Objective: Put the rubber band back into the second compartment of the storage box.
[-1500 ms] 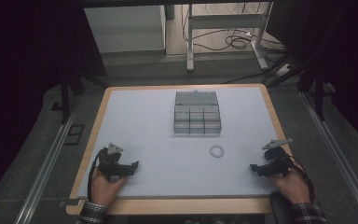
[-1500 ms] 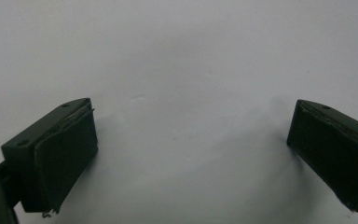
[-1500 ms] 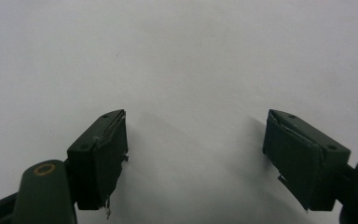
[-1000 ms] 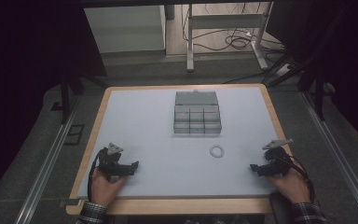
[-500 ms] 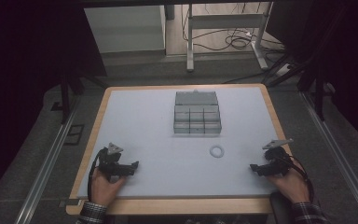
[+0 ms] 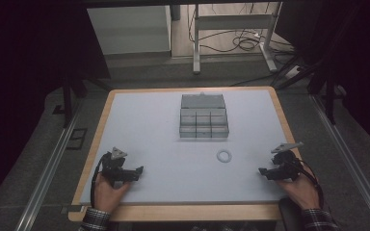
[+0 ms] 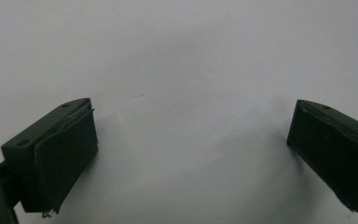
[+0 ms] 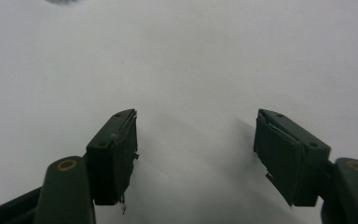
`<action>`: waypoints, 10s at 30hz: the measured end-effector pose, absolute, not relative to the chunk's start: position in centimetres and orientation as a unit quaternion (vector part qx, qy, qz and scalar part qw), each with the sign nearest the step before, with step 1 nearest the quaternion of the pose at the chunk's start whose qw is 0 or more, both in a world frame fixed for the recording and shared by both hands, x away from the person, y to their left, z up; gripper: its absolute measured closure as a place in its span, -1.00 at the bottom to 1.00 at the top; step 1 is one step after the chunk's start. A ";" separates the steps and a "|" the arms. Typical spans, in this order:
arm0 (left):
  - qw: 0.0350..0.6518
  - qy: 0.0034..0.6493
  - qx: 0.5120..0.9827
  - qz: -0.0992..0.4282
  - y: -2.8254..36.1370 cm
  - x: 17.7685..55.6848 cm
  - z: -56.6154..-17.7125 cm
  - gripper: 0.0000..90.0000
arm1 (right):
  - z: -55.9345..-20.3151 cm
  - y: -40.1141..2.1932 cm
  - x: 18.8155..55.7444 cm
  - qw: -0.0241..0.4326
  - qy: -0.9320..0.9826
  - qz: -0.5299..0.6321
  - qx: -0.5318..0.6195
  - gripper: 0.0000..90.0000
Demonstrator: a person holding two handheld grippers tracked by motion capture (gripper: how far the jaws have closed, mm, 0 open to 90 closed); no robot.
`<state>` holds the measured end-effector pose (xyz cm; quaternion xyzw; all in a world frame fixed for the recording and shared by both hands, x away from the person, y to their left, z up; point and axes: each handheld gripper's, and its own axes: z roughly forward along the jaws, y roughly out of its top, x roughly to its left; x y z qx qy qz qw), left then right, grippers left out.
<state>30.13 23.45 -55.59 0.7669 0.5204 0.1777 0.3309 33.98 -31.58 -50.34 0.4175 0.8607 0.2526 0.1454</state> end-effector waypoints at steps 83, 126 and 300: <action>0.331 0.520 0.767 0.178 23.5 30.1 -55.6 -0.96 | -48.2 -21.1 42.7 0.042 0.925 0.178 0.333 0.66; 0.331 0.519 0.767 0.178 23.5 30.1 -55.6 -0.96 | -46.6 -17.1 43.7 0.042 0.944 0.128 0.301 0.82; 0.331 0.519 0.767 0.178 23.5 30.1 -55.6 -0.96 | -47.2 -12.9 50.2 0.158 0.857 0.340 0.353 -0.01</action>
